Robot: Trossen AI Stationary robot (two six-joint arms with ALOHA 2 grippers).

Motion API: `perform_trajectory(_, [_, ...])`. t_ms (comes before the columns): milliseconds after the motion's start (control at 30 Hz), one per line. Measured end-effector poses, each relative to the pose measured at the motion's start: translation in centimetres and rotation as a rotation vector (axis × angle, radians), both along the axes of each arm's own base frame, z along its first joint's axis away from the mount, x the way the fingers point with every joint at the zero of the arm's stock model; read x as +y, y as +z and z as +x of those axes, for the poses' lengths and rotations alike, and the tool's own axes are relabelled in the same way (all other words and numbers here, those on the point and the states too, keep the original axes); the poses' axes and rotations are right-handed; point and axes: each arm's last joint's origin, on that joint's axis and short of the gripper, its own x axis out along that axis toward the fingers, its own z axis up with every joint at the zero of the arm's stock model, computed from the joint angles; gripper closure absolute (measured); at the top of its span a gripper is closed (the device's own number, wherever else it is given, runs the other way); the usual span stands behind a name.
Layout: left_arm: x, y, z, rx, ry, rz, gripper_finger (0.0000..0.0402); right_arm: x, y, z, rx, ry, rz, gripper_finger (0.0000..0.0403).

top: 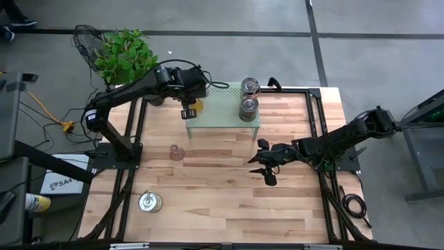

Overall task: Pick & Place candle stick holders
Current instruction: Put the yellow candle holder on the shelf

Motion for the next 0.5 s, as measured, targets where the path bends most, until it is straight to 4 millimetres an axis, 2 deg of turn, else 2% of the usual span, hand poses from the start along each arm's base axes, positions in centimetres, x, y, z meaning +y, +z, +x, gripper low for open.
perform_trajectory(200, [-0.1,0.0,0.2,-0.030,0.013,-0.014,0.0395,0.0,0.0,0.0,0.000,0.000,0.000,0.0224])
perform_trajectory(500, [0.2,-1.0,0.5,-0.015,0.031,0.023,0.0394,0.0,0.0,0.0,0.000,0.000,0.001,0.0224])
